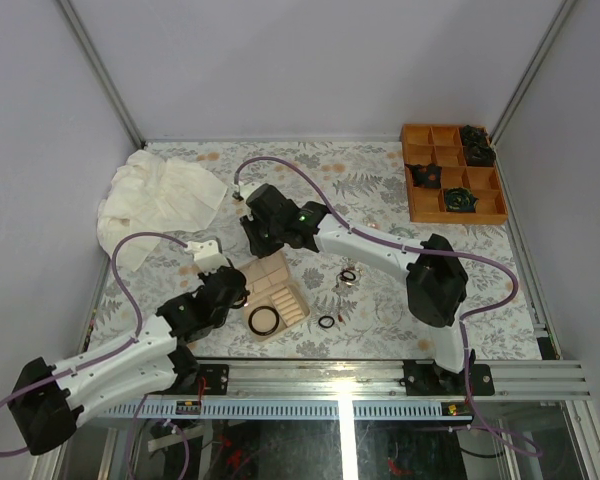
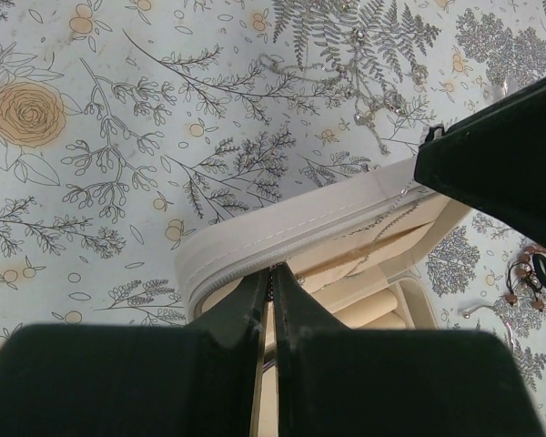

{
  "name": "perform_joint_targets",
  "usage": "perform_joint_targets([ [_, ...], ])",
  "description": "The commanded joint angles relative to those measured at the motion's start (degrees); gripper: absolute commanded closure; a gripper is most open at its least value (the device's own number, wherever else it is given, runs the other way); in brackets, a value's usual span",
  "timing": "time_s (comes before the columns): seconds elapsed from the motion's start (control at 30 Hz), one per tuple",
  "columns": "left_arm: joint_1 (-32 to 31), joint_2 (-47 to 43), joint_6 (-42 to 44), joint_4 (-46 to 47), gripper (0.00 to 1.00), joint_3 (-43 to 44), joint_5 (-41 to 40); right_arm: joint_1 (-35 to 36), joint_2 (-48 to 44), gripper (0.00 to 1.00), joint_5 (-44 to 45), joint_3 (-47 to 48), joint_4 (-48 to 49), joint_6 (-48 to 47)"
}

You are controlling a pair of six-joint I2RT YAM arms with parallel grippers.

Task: Organize the mixed jewelry
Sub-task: Place the jewelry in the jewelry box.

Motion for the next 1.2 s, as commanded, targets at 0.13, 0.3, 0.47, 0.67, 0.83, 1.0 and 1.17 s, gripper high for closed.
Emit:
perform_joint_targets([
  [0.13,0.2,1.5,-0.5,4.5,1.00,0.1,-0.9,0.0,-1.7,0.84,-1.8,0.3,2.4,-2.0],
  [0.3,0.2,2.3,-0.5,5.1,1.00,0.2,-0.9,0.2,-1.8,0.84,-2.1,0.1,2.7,-2.3],
  [0.47,0.2,3.0,-0.4,5.6,1.00,0.3,-1.4,0.2,-1.9,0.84,-2.0,0.0,2.8,-2.4],
  [0.67,0.2,2.3,-0.3,4.8,1.00,1.2,-1.5,0.3,-2.8,0.84,-1.7,0.5,2.2,-2.6],
  [0.83,0.2,-1.8,0.7,2.6,1.00,2.9,-0.9,0.2,-5.3,0.84,-1.6,0.8,1.5,-2.8],
  [1.0,0.2,-4.0,1.5,0.6,1.00,5.3,-0.4,0.2,-6.8,0.83,-1.9,2.5,0.2,-2.8],
  [1.17,0.2,-5.3,2.8,-1.2,1.00,7.8,-0.6,0.2,-7.8,0.83,-1.3,4.8,-1.7,-3.3],
])
